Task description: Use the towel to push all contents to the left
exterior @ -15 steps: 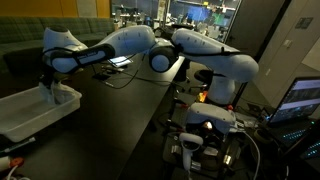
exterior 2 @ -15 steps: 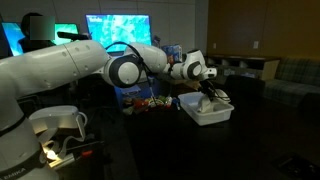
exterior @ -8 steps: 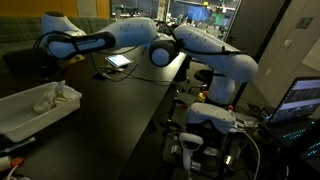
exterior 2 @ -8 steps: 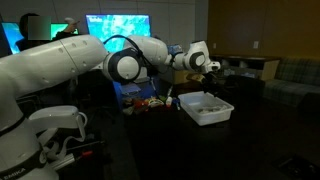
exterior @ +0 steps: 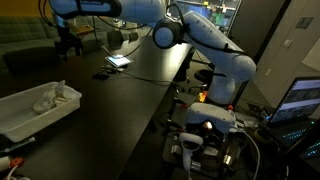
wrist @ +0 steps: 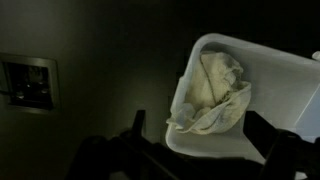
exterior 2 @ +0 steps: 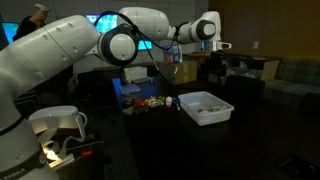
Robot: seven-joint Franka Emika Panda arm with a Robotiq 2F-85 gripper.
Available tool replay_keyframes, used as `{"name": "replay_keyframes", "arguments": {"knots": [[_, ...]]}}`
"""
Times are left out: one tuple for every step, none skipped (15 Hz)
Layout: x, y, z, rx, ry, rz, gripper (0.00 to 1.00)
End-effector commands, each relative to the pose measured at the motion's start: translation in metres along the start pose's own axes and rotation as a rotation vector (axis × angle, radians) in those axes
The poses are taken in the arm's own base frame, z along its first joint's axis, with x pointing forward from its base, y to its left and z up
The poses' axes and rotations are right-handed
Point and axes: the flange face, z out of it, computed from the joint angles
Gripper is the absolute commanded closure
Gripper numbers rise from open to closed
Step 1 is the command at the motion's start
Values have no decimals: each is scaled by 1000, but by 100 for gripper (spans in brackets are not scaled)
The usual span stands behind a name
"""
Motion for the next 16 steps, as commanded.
{"name": "replay_keyframes", "arguments": {"knots": [[-20,24,-49,32,-87,23,0],[-25,28,-58,39,-108,41,0],[-28,31,-66,39,-123,60,0],[-32,32,-71,44,-139,77,0],[-35,33,-76,52,-147,96,0],[-38,33,-79,62,-152,113,0],[-40,31,-81,81,-157,131,0],[-42,29,-82,101,-162,148,0],[-46,26,-82,131,-178,162,0],[-51,23,-80,155,-196,169,0],[-56,20,-79,173,-208,179,0],[-62,17,-75,190,-229,181,0],[-68,15,-72,203,-253,175,0],[-72,14,-67,208,-266,188,0],[-78,15,-64,214,-277,197,0],[-83,17,-61,216,-288,206,0]]}}
